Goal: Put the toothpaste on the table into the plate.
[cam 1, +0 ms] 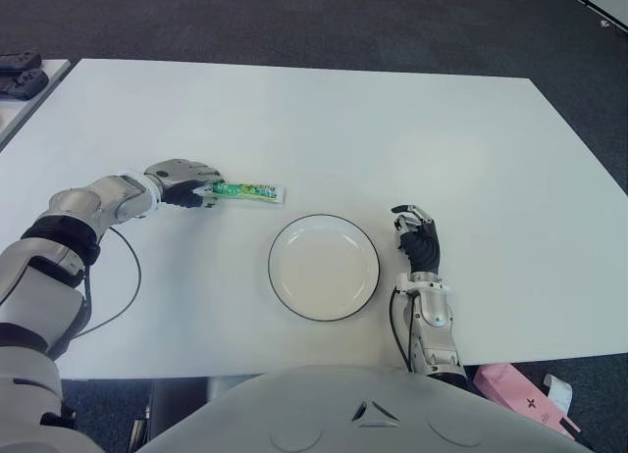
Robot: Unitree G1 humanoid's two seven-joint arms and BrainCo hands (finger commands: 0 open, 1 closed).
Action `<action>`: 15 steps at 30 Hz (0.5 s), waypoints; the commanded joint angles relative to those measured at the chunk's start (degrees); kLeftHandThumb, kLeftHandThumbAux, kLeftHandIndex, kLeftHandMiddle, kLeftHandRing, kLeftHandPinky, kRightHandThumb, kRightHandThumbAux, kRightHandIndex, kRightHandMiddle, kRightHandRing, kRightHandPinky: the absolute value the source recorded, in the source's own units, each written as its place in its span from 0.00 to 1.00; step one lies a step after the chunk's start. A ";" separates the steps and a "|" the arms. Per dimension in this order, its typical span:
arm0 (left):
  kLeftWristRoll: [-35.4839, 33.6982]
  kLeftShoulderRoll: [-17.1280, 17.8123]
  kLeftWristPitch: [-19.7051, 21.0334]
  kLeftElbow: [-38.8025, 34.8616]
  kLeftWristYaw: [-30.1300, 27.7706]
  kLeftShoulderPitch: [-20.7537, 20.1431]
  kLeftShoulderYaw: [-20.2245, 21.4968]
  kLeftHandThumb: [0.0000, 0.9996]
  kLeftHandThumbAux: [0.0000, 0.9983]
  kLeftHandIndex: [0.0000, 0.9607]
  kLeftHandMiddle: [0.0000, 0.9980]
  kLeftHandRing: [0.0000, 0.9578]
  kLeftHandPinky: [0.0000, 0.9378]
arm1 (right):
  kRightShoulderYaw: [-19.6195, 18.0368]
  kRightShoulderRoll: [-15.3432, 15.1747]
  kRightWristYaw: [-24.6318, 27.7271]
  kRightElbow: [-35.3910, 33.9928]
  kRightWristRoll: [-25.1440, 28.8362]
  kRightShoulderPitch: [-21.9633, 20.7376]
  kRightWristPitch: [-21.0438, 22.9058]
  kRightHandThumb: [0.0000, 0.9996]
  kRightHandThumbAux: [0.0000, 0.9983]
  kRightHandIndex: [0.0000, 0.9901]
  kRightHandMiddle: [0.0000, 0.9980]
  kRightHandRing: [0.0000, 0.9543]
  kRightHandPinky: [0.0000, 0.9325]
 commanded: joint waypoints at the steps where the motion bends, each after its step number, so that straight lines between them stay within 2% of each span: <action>1: 1.34 -1.29 -0.52 1.31 0.06 -0.08 -1.60 0.53 0.11 0.00 0.07 0.07 0.12 | 0.22 0.56 -0.23 -0.65 -0.13 1.19 1.36 0.70 0.73 0.44 0.91 0.93 0.94; 7: 1.35 -2.42 -0.53 2.27 -0.07 -0.50 -2.21 0.53 0.17 0.00 0.06 0.06 0.13 | 0.20 0.40 0.04 -1.16 0.05 1.87 1.56 0.70 0.73 0.44 0.91 0.93 0.94; 15: 1.89 -3.62 0.31 3.07 2.38 -0.66 -2.79 0.50 0.19 0.00 0.05 0.05 0.13 | 0.14 0.49 -0.88 -1.26 -0.79 2.05 2.19 0.70 0.73 0.44 0.91 0.93 0.94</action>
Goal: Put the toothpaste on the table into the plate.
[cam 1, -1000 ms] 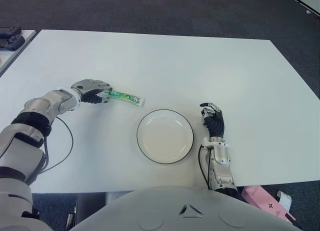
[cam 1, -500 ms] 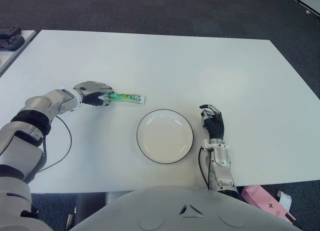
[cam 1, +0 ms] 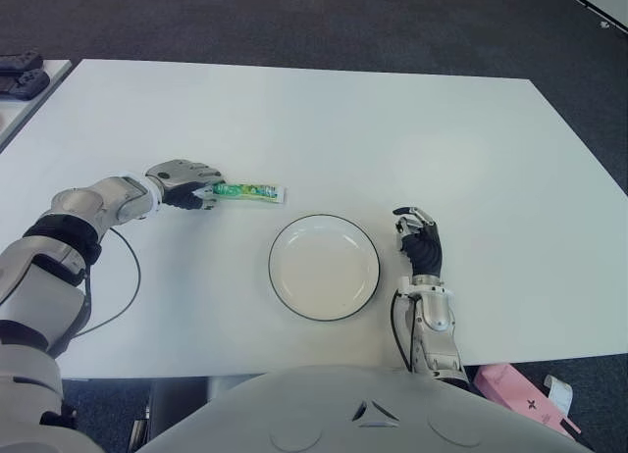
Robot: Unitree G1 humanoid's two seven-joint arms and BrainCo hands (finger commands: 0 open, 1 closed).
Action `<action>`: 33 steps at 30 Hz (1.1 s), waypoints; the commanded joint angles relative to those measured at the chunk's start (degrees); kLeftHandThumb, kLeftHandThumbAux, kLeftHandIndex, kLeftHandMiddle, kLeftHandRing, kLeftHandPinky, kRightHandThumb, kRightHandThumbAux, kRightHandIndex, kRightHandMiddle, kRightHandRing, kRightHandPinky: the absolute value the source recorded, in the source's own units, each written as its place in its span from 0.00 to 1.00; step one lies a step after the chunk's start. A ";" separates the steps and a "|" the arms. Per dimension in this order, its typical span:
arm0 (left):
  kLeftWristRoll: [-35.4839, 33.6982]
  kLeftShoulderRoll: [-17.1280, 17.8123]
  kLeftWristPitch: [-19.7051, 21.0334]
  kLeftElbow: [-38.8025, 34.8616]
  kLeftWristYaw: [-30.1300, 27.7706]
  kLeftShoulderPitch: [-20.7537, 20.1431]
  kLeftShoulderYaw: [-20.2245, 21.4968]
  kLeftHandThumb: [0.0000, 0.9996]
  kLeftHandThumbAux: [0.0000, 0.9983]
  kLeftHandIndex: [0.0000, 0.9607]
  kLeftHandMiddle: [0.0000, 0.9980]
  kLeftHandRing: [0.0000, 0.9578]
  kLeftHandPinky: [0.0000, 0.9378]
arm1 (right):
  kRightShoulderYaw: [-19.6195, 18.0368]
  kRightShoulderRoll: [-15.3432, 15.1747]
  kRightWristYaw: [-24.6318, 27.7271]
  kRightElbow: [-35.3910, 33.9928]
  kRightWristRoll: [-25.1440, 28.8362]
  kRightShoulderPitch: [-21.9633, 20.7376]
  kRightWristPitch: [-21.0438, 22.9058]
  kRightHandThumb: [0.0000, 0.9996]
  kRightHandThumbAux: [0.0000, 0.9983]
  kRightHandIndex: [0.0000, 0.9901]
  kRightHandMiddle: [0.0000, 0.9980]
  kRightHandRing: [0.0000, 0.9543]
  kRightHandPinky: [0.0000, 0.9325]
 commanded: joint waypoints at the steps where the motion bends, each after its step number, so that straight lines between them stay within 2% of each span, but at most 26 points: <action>1: 1.71 -2.26 0.44 0.91 1.16 0.20 -1.82 0.50 0.19 0.00 0.05 0.05 0.13 | 0.15 0.48 -0.67 -0.29 -0.61 0.49 1.59 0.70 0.73 0.44 0.91 0.93 0.94; 19: 2.92 -5.08 7.19 1.99 8.28 0.99 -3.22 0.52 0.24 0.00 0.06 0.08 0.18 | 0.33 0.79 -1.13 -1.26 -0.28 1.33 1.52 0.70 0.73 0.44 0.91 0.93 0.94; 33: 2.11 -8.20 13.19 1.76 9.76 2.86 -2.94 0.56 0.26 0.00 0.13 0.17 0.28 | 0.26 0.59 -1.24 -0.97 -0.44 1.48 1.78 0.70 0.73 0.44 0.91 0.92 0.93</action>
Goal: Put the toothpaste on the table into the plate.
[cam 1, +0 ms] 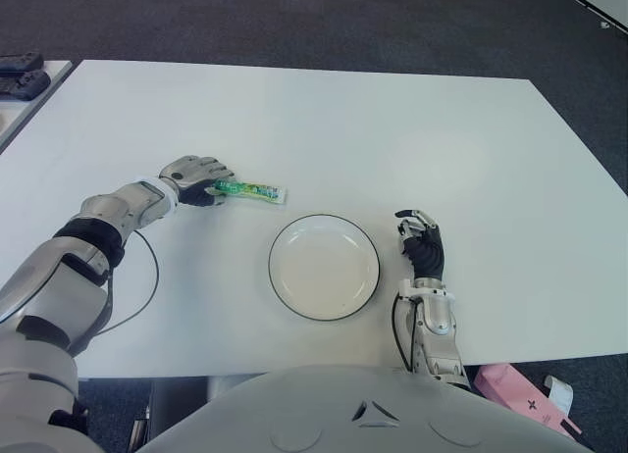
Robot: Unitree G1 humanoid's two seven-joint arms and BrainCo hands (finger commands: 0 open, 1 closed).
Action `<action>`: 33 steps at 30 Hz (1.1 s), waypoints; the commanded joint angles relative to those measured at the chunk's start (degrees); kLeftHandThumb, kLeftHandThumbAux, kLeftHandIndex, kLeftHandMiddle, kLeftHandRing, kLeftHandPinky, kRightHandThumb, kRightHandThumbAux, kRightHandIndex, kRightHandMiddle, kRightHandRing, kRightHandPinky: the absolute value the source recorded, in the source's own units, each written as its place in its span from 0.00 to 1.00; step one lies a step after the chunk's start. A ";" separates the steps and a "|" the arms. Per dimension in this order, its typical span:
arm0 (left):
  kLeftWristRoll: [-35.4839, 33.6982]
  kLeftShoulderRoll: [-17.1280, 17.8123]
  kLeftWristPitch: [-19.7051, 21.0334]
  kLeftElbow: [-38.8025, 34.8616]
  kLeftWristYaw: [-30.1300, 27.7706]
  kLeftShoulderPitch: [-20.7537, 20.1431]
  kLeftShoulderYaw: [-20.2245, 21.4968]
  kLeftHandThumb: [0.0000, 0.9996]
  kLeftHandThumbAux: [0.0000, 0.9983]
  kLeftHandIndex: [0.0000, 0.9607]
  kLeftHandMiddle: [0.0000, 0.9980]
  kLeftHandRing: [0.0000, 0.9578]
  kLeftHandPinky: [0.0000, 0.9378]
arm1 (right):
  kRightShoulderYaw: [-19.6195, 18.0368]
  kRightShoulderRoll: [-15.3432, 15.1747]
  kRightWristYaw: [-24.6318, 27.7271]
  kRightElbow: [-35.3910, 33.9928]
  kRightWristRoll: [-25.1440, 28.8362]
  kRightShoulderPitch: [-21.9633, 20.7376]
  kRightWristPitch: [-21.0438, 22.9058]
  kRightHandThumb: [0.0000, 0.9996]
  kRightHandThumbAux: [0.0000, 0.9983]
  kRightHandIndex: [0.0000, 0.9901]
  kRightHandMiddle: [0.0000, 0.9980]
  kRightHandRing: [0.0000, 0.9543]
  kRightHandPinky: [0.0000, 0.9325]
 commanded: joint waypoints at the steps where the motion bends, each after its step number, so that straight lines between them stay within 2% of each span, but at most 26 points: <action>1: 0.29 -2.56 1.89 0.37 -0.03 2.11 -0.78 0.56 0.27 0.01 0.14 0.18 0.30 | 0.08 0.55 -0.33 0.25 -0.25 0.11 1.44 0.70 0.73 0.44 0.91 0.92 0.94; 6: -0.03 -3.37 3.34 0.69 0.18 2.43 -0.56 0.57 0.28 0.03 0.18 0.23 0.36 | 0.10 0.60 -0.47 0.04 -0.30 0.10 1.81 0.70 0.73 0.44 0.91 0.92 0.94; 11: -0.14 -3.95 4.22 0.98 0.49 2.57 -0.41 0.58 0.30 0.08 0.22 0.29 0.49 | 0.11 0.61 -0.55 0.11 -0.24 -0.11 1.90 0.70 0.73 0.44 0.92 0.93 0.94; 15: -0.80 -4.06 4.11 0.70 0.18 2.83 0.05 0.59 0.32 0.12 0.26 0.32 0.56 | 0.08 0.31 -0.07 0.50 0.02 -0.33 1.79 0.70 0.73 0.44 0.91 0.93 0.93; 21: -4.22 -3.94 3.08 0.00 -2.40 3.54 1.84 0.68 0.37 0.33 0.36 0.42 0.58 | -0.04 0.44 -0.31 0.84 -0.06 -0.59 1.73 0.70 0.73 0.44 0.91 0.93 0.94; 25: -6.20 -3.73 2.33 0.06 -3.23 4.07 2.76 0.76 0.40 0.50 0.59 0.64 0.71 | 0.11 0.50 -0.28 0.73 -0.14 -0.52 1.43 0.70 0.73 0.44 0.91 0.93 0.94; 26: -6.49 -3.83 2.24 0.25 -3.31 4.05 2.89 0.75 0.50 0.48 0.66 0.71 0.78 | 0.10 0.47 -0.25 0.83 -0.11 -0.61 1.40 0.70 0.73 0.44 0.91 0.93 0.94; 29: -7.18 -3.88 2.10 0.47 -3.31 4.15 3.11 0.75 0.62 0.47 0.76 0.81 0.87 | 0.07 0.29 0.06 1.04 0.05 -0.73 1.28 0.70 0.73 0.44 0.91 0.93 0.93; 33: -8.44 -3.97 2.03 0.50 -3.44 4.48 3.73 0.74 0.67 0.46 0.82 0.86 0.92 | -0.09 0.23 0.09 1.38 0.13 -1.00 1.20 0.70 0.73 0.44 0.91 0.93 0.94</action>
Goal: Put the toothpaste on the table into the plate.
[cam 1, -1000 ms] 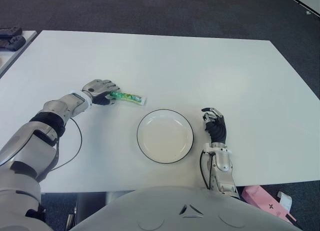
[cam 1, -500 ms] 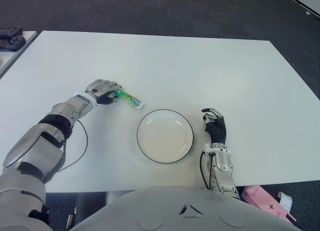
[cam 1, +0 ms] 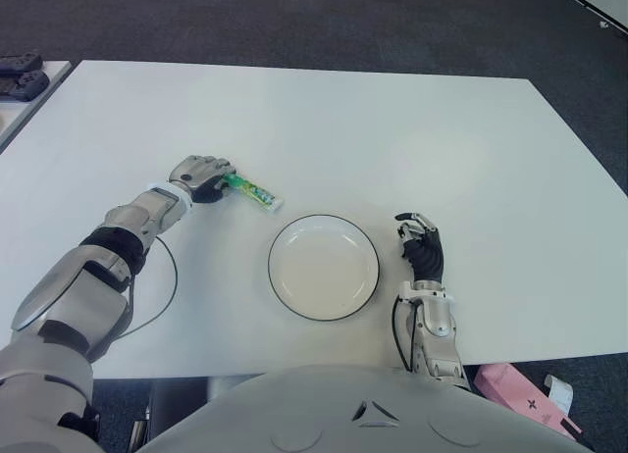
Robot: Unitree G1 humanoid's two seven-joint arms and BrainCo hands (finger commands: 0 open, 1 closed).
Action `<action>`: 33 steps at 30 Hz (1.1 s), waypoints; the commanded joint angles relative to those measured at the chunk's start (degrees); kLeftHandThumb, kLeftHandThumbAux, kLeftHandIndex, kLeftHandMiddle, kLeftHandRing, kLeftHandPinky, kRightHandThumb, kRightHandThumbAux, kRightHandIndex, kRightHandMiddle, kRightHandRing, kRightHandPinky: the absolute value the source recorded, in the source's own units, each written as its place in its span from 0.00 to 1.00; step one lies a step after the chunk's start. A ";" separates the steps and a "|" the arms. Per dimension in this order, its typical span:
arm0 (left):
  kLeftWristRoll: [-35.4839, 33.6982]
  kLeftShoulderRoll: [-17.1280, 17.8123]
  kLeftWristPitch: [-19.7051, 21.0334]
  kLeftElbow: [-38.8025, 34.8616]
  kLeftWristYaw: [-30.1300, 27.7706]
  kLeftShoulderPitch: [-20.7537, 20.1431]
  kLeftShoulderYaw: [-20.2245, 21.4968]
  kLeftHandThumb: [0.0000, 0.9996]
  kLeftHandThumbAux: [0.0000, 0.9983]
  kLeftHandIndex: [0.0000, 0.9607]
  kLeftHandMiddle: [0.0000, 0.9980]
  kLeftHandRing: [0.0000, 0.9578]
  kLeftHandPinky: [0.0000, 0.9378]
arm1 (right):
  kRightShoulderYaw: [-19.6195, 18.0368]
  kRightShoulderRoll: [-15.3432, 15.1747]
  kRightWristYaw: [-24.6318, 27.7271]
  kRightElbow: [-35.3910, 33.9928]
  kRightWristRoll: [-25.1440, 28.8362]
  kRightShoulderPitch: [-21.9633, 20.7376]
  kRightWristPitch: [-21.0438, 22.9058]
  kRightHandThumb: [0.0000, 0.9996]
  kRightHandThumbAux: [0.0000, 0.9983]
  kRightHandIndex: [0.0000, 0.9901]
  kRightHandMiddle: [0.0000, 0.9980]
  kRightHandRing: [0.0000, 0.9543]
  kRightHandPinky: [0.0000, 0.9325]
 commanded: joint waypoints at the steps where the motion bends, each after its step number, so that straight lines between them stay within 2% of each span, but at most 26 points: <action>1: -1.02 -1.07 -0.95 0.89 -2.52 2.54 0.06 0.74 0.68 0.46 0.83 0.88 0.92 | -0.12 0.26 0.15 1.08 0.08 -0.61 0.36 0.70 0.73 0.44 0.91 0.93 0.94; 14: -5.54 -1.20 -1.60 0.52 -6.83 3.24 2.57 0.75 0.70 0.46 0.89 0.91 0.92 | -0.42 0.26 -0.15 2.72 -0.20 -1.51 -1.50 0.70 0.73 0.44 0.92 0.93 0.95; 18: -6.10 -1.37 -1.61 0.35 -8.07 3.19 3.02 0.75 0.70 0.46 0.89 0.91 0.89 | -0.52 0.23 0.00 3.04 -0.03 -1.75 -1.40 0.70 0.73 0.44 0.92 0.93 0.94; 33: -9.09 -1.59 -3.00 0.22 -9.27 3.10 5.07 0.75 0.70 0.46 0.89 0.91 0.88 | -0.60 0.23 -0.25 3.62 -0.23 -2.64 -1.29 0.70 0.73 0.44 0.90 0.92 0.93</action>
